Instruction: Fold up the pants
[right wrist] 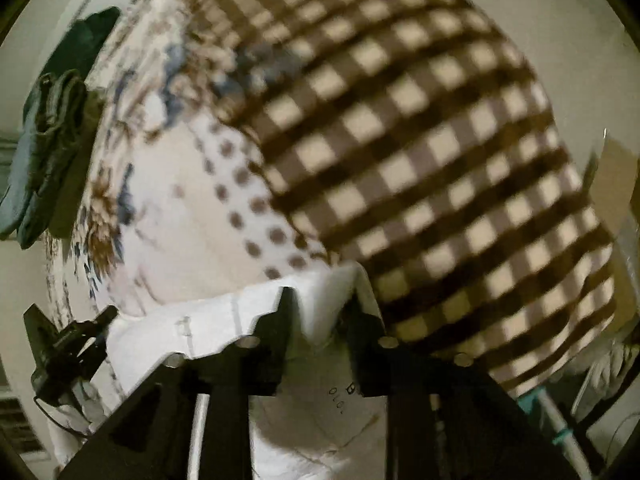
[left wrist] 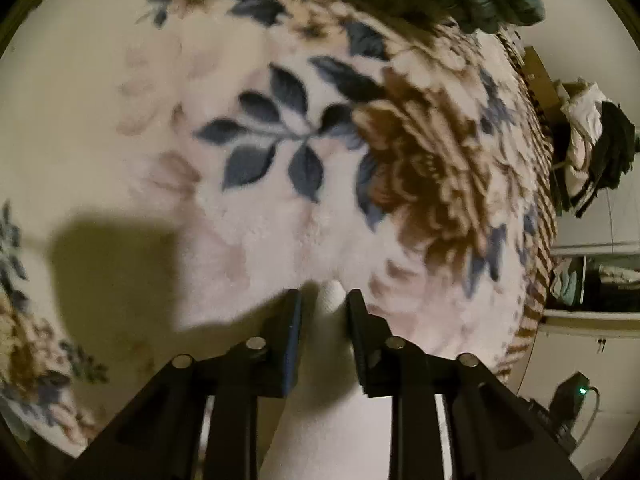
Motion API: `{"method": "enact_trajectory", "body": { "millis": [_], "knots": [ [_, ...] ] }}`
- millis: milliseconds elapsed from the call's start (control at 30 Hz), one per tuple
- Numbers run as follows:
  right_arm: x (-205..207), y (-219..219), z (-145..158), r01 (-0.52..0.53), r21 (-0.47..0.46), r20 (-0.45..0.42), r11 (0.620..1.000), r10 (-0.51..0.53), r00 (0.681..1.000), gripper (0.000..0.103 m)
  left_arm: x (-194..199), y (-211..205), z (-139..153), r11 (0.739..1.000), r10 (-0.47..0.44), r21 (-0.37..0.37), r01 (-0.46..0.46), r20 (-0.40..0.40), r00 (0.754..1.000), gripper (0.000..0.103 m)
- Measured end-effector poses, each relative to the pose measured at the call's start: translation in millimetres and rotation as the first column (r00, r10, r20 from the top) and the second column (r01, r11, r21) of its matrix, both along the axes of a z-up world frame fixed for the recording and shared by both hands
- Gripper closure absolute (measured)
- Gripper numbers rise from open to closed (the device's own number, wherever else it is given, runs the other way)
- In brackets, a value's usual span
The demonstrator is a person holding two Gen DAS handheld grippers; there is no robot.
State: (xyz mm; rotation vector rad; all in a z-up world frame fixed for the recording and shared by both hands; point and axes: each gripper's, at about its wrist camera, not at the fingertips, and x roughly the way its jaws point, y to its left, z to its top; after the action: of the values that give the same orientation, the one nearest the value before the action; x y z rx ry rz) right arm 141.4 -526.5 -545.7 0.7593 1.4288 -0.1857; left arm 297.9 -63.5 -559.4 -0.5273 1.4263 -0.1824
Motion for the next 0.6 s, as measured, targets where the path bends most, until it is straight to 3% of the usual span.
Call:
{"method": "enact_trajectory", "body": {
  "millis": [67,100,233,400,433,467,533,600],
  "knots": [
    [-17.9,-6.6,6.8,0.04,0.062,0.025,0.997,-0.042,0.999,0.021,-9.5,3.0,19.5,1.0,-0.016,-0.005,0.016,0.042,0.999,0.038],
    [-29.2,-8.8,10.4,0.051,0.08,0.036,0.995,-0.055,0.998,0.02,-15.9,4.0,26.7,1.0,-0.025,-0.015,0.026,0.057,0.998,0.018],
    [-86.9,-11.6,12.0,0.12,0.138,-0.006,0.983,-0.12,0.993,0.02,-48.8,5.9,35.5,0.997,-0.035,-0.066,0.039,0.054,0.998,0.014],
    [-146.5,11.5,-26.4,0.25,0.302,-0.096,0.92,-0.232,0.968,0.022,-89.0,-0.1,2.5,0.997,-0.03,-0.073,0.025,-0.067,0.997,0.014],
    [-151.3,17.5,-32.5,0.271,0.325,-0.088,0.906,-0.256,0.963,0.038,-94.9,-2.5,-4.9,0.997,-0.031,-0.077,0.024,-0.091,0.995,0.014],
    [-155.6,22.5,-38.0,0.289,0.337,-0.084,0.896,-0.277,0.957,0.069,-99.9,-4.3,-9.5,0.996,-0.032,-0.081,0.024,-0.103,0.994,0.014],
    [-162.6,28.5,-37.6,0.332,0.299,-0.073,0.895,-0.325,0.943,0.086,-105.2,-8.2,-14.2,0.997,-0.045,-0.069,0.038,-0.101,0.994,0.014],
    [-168.1,28.0,-29.1,0.343,0.22,-0.081,0.913,-0.333,0.939,0.092,-107.0,-11.6,-17.1,0.997,-0.071,-0.051,0.066,-0.09,0.993,0.014]
  ]
}}
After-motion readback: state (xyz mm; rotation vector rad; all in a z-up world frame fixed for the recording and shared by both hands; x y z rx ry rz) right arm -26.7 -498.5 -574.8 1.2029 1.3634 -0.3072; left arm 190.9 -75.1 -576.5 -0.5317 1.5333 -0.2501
